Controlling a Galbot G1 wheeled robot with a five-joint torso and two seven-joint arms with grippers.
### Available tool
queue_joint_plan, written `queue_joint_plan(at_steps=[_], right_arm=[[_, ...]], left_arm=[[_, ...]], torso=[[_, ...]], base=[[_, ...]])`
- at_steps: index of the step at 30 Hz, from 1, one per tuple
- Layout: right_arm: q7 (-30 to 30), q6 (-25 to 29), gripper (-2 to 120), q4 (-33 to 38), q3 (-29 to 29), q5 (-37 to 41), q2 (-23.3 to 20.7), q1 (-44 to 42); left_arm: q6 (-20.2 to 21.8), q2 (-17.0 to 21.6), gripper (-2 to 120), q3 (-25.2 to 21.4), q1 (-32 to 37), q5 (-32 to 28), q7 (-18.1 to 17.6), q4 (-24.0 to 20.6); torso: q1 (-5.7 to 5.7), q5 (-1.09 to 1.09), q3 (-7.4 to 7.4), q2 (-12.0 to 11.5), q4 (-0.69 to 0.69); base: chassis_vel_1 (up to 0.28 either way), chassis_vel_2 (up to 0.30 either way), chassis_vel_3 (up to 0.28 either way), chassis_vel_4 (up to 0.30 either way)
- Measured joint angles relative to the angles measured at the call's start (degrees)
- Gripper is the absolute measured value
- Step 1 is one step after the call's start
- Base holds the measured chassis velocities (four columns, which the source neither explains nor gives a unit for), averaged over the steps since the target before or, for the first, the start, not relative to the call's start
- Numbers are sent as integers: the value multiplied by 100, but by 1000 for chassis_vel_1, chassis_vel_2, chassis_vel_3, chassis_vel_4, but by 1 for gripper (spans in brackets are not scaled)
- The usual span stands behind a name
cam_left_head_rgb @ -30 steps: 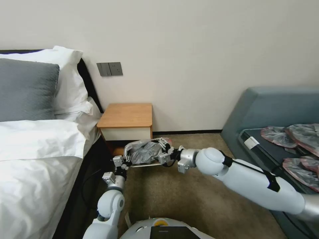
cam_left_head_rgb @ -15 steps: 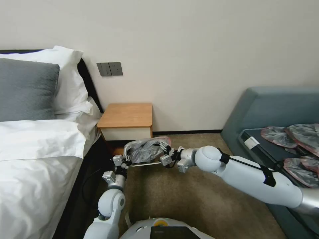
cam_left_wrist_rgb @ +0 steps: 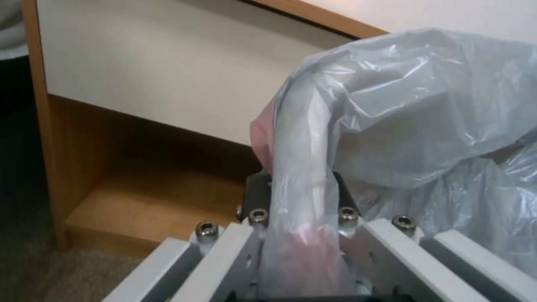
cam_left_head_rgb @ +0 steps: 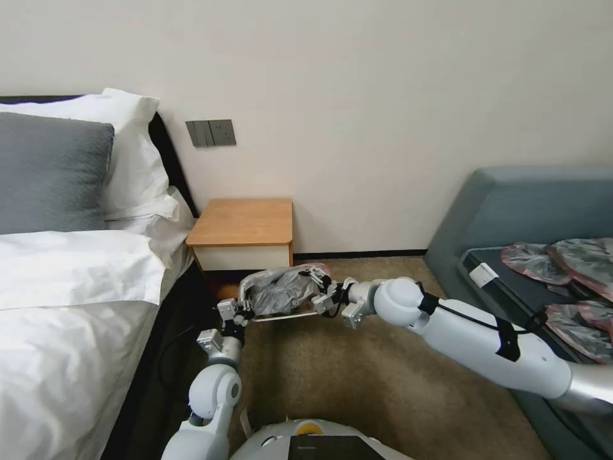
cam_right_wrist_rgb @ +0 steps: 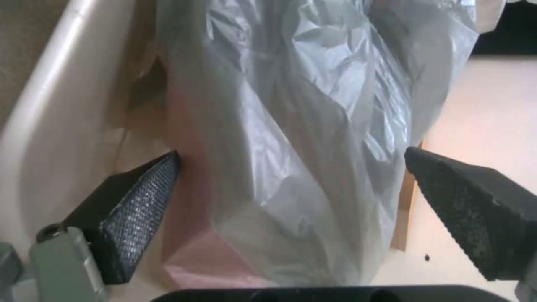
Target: Pick up the garbage bag from the table and place it over the trash can.
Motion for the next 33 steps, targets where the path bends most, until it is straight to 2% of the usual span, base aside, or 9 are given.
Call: queue_joint_plan(at_steps=[4,6,7,16,17,23,28,31,33], right_arm=[[29,81,98,-26,51,-135,28,-58],[96,139,87,-16,148,-259,45,-191],[96,139,87,-16,148,-259,45,-191],[290,537,53,194,839,-1000,88,-929],[290,537,53,194,839,-1000,88,-929],[405,706,25,396,1442,-1367,53,-1620],[432,736,14,447,1612,-1425,35,-1861],[453,765,0,476,1713,-1451,25,-2014],[457,767,0,480,1722,-1449,25,-2031]], left_arm=[[5,-4,4,0,3,-3,-5,-1],[23,-7,4,-3,1,-14,-28,-1],[23,-7,4,-3,1,-14,-28,-1],[111,-38,4,7,-13,-95,-100,25],[111,-38,4,7,-13,-95,-100,25],[163,-46,4,8,-36,-160,-142,58],[195,-47,4,18,-53,-196,-156,62],[230,-60,4,25,-64,-219,-179,68],[237,-63,4,25,-65,-222,-185,70]], torso=[[0,0,0,0,0],[0,0,0,0,0],[0,0,0,0,0],[0,0,0,0,0],[0,0,0,0,0],[0,0,-1,0,-1],[0,0,-1,0,-1],[0,0,-1,0,-1],[0,0,-1,0,0]], base=[[0,0,0,0],[0,0,0,0],[0,0,0,0],[0,0,0,0],[0,0,0,0],[0,0,0,0],[0,0,0,0],[0,0,0,0],[0,0,0,0]])
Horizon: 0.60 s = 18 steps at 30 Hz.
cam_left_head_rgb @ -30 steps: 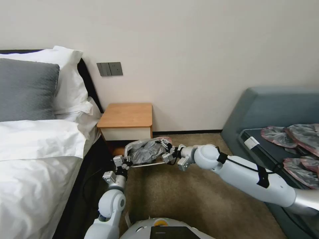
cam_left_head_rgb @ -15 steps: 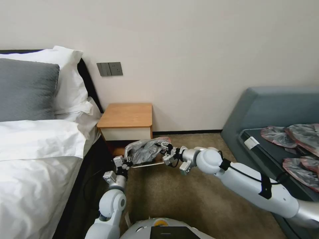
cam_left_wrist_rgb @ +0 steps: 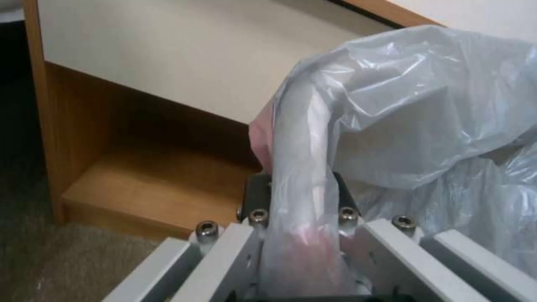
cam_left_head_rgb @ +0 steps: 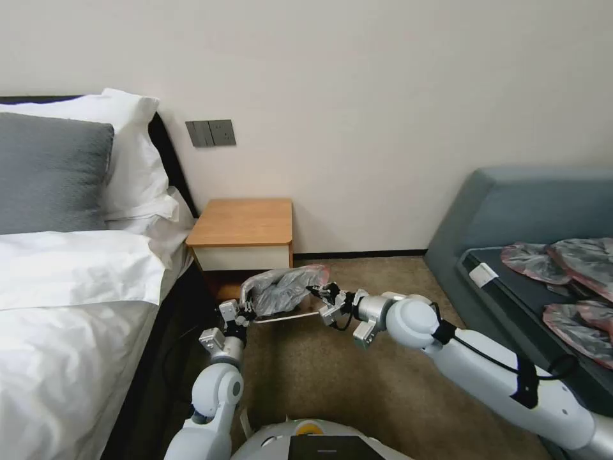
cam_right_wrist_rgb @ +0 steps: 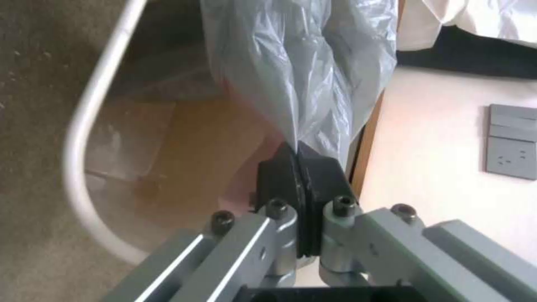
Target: Pick up the garbage bag from the table and place it over the trash can.
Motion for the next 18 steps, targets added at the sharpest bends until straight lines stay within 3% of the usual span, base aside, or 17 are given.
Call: queue_joint_plan(at_steps=[4,6,7,12,18], right_arm=[[24,-1,0,27,38,115,1,-25],[24,-117,0,74,77,489,-9,-45],[26,-509,0,190,108,1251,-88,-110],[27,-903,0,458,275,2405,-303,-423],[-53,-907,0,676,434,2887,-526,-644]], left_arm=[[28,-16,4,4,-4,-5,-20,0],[36,-16,4,5,-6,-7,-22,-1],[39,-16,4,-5,-9,-8,-24,-2],[39,-16,4,-13,-30,-37,-29,-5],[61,-25,4,-16,-80,-96,-43,-15]], torso=[[0,0,0,0,1],[0,0,0,0,1],[0,-1,0,0,1],[0,0,0,0,-1],[0,0,0,0,-1]], base=[[0,0,0,0],[0,0,0,0],[0,0,0,0],[0,0,0,0],[0,0,0,0]])
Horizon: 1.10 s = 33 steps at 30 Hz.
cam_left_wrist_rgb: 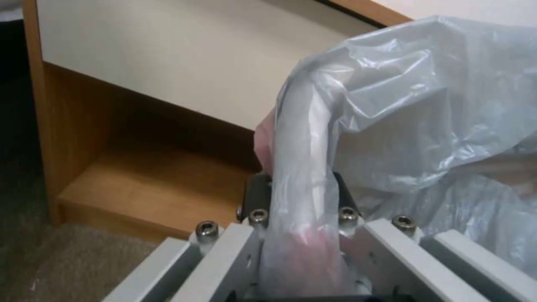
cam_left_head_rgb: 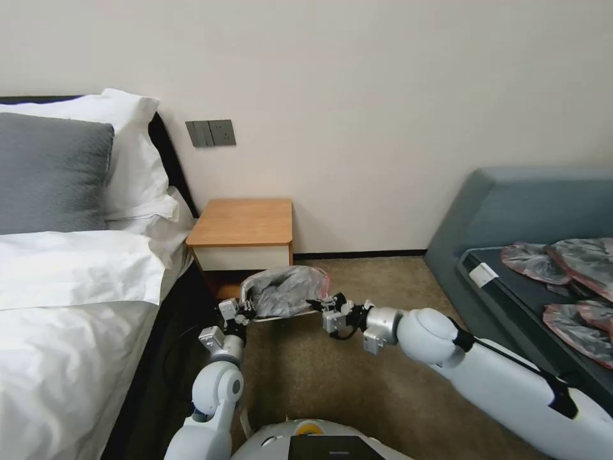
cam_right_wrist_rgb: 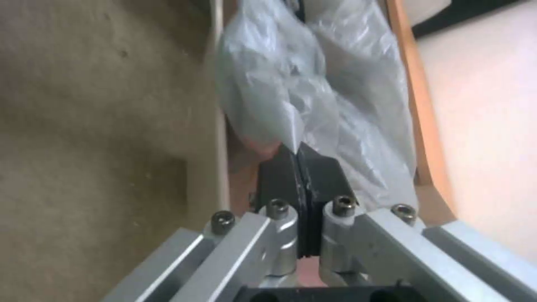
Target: Pick up the garbage bag from the table and place it over the trash can.
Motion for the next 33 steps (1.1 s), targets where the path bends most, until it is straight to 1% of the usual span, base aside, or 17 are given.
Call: queue_joint_plan(at_steps=[3,7,10,16,22,24,30,33], right_arm=[[-7,-84,0,218,125,417,-104,-56],[-7,-124,0,335,252,713,-190,-85],[-50,-91,0,352,277,771,-246,-132],[-172,51,0,291,219,752,-333,-264],[-249,190,0,92,187,657,-368,-320],[-261,297,0,-61,207,537,-376,-371],[-239,399,0,-288,322,439,-320,-401],[-207,441,0,-438,344,365,-252,-406]], left_arm=[[3,-3,4,-9,-4,-6,-5,0],[3,-18,4,-19,20,-16,-6,0],[3,-24,4,-39,25,-54,-19,-8],[48,-38,4,-69,11,-209,-107,-88],[131,-40,4,-140,27,-425,-228,-192],[251,-28,4,-170,43,-665,-320,-294],[436,32,4,-207,87,-977,-418,-417],[636,55,4,-219,90,-1310,-588,-511]], torso=[[0,0,0,0,2],[0,-1,0,0,1],[0,0,1,0,2],[0,0,1,0,0],[0,0,1,0,2],[0,0,1,0,1],[0,0,1,0,2],[0,0,0,0,1]], base=[[0,0,0,0],[0,0,0,0],[0,0,0,0],[0,0,0,0],[0,0,0,0],[0,0,0,0],[0,0,0,0],[0,0,0,0]])
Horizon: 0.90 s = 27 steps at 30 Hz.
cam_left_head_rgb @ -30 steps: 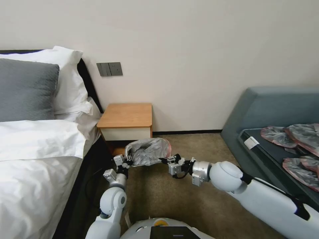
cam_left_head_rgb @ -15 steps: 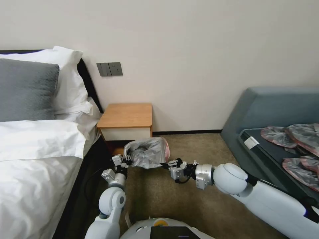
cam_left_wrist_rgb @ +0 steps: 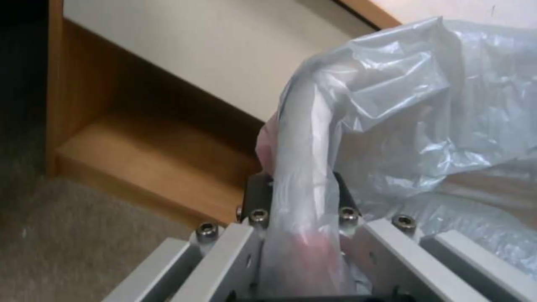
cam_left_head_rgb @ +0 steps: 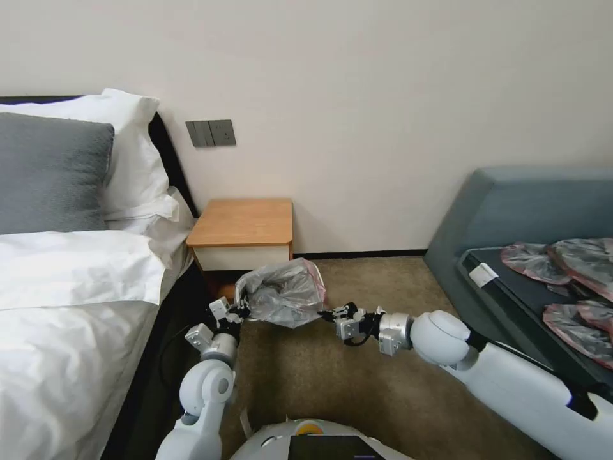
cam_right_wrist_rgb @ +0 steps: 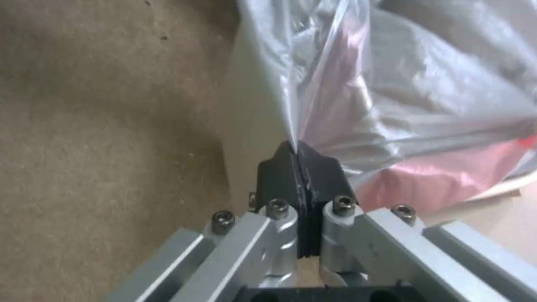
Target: Pick up the garbage bag from the table and place it over the trash can.
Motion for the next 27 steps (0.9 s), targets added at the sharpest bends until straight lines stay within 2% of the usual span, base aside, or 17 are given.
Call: queue_joint_plan(at_steps=[11,22,24,26,27], right_arm=[[58,292,0,-315,51,-516,161,-76],[272,636,1,-479,172,-1641,297,-75],[281,708,10,-514,202,-1672,297,-66],[280,719,14,-513,205,-1645,291,-67],[269,751,20,-484,213,-1553,276,-74]], left_arm=[[357,48,4,-43,-25,-486,-216,-142],[488,-26,4,-66,-9,-709,-265,-202],[487,-26,4,-98,4,-696,-263,-204],[487,-23,4,-102,10,-682,-261,-204],[484,-23,4,-106,20,-615,-256,-204]], torso=[[0,0,0,0,0],[0,0,0,0,0],[0,0,0,0,0],[0,0,0,0,0],[0,0,0,0,0]], base=[[0,0,0,0],[0,0,0,0],[0,0,0,0],[0,0,0,0],[0,0,0,0]])
